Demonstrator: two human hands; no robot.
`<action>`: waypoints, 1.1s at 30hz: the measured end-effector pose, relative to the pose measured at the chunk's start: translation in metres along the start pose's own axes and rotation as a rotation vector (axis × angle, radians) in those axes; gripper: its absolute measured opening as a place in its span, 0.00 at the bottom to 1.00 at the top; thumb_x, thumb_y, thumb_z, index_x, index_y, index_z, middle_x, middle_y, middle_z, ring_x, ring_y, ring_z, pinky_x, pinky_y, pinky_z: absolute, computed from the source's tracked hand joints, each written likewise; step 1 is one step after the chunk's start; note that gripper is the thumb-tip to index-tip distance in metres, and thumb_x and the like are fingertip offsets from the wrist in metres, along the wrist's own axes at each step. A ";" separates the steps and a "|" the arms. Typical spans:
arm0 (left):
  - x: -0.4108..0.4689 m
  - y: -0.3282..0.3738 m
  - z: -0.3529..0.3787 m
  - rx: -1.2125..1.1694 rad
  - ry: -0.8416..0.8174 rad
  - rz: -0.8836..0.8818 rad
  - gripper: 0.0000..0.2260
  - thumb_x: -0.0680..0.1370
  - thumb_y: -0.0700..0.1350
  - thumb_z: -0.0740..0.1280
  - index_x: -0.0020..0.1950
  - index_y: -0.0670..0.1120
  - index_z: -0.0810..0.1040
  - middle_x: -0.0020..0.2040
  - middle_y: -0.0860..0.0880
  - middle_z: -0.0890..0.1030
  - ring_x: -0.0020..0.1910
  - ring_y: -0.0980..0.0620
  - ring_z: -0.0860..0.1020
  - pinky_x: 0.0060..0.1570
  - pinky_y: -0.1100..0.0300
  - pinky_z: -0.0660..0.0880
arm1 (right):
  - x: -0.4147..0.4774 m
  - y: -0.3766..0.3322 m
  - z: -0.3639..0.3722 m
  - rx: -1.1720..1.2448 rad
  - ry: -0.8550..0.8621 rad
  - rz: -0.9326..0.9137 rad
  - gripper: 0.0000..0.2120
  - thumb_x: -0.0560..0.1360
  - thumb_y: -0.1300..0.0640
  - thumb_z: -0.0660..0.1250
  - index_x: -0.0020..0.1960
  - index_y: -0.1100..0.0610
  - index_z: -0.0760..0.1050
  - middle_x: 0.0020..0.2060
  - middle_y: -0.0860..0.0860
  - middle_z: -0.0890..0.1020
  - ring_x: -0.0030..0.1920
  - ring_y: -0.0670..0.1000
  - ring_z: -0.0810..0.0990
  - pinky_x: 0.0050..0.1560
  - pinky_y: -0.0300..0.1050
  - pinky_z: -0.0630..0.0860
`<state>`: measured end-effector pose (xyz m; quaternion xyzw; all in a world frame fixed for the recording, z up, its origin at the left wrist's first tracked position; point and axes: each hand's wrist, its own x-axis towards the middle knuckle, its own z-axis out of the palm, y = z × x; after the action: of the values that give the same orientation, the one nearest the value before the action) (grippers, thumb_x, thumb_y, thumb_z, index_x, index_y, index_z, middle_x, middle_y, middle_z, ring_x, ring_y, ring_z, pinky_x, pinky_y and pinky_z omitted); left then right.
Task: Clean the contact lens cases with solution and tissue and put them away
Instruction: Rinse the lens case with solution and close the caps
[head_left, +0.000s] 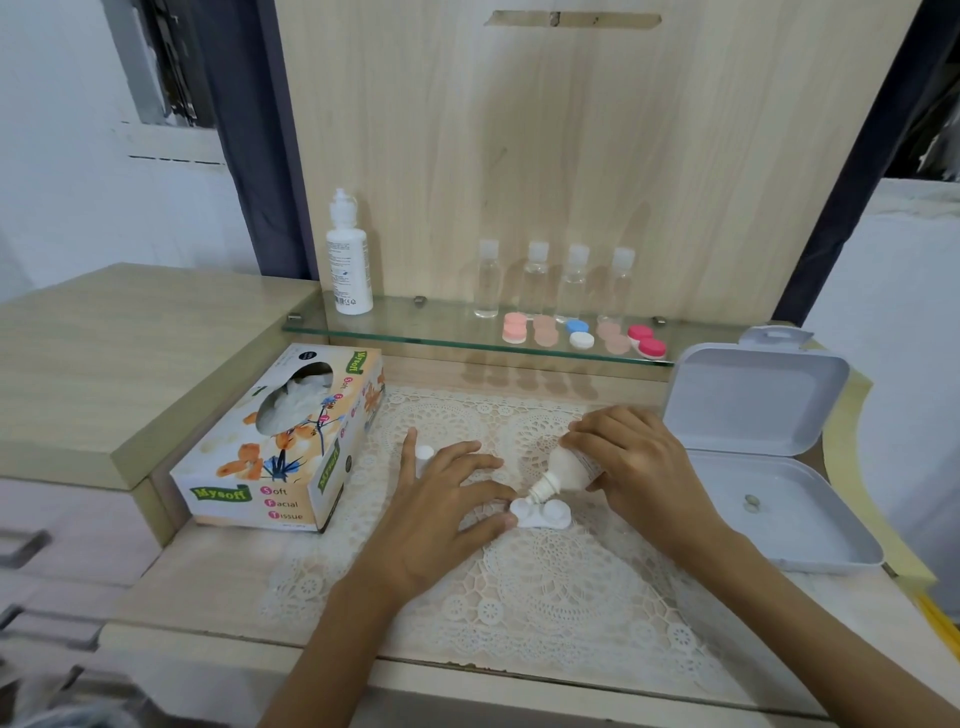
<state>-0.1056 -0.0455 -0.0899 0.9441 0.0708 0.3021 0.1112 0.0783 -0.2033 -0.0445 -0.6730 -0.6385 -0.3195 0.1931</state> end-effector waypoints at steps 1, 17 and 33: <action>0.000 0.000 0.000 0.000 0.001 0.000 0.18 0.76 0.66 0.53 0.55 0.61 0.79 0.63 0.60 0.74 0.70 0.59 0.63 0.70 0.39 0.35 | 0.000 0.000 0.000 0.000 -0.001 0.000 0.30 0.47 0.70 0.81 0.48 0.59 0.82 0.45 0.52 0.83 0.46 0.55 0.81 0.45 0.53 0.77; 0.000 0.000 0.000 -0.018 0.002 0.000 0.18 0.76 0.65 0.54 0.55 0.61 0.79 0.63 0.60 0.73 0.70 0.59 0.62 0.70 0.42 0.33 | -0.005 0.004 -0.006 0.062 -0.065 0.086 0.27 0.51 0.65 0.83 0.49 0.58 0.82 0.45 0.51 0.83 0.45 0.56 0.82 0.41 0.50 0.78; 0.000 0.001 -0.001 -0.026 -0.014 -0.013 0.19 0.76 0.66 0.53 0.56 0.61 0.78 0.64 0.62 0.72 0.71 0.61 0.59 0.70 0.43 0.33 | -0.011 0.014 -0.012 0.036 -0.071 0.097 0.21 0.57 0.70 0.79 0.47 0.59 0.81 0.45 0.52 0.82 0.48 0.57 0.80 0.43 0.44 0.72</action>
<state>-0.1060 -0.0461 -0.0893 0.9443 0.0720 0.2955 0.1257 0.0898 -0.2209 -0.0411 -0.7105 -0.6173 -0.2742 0.1973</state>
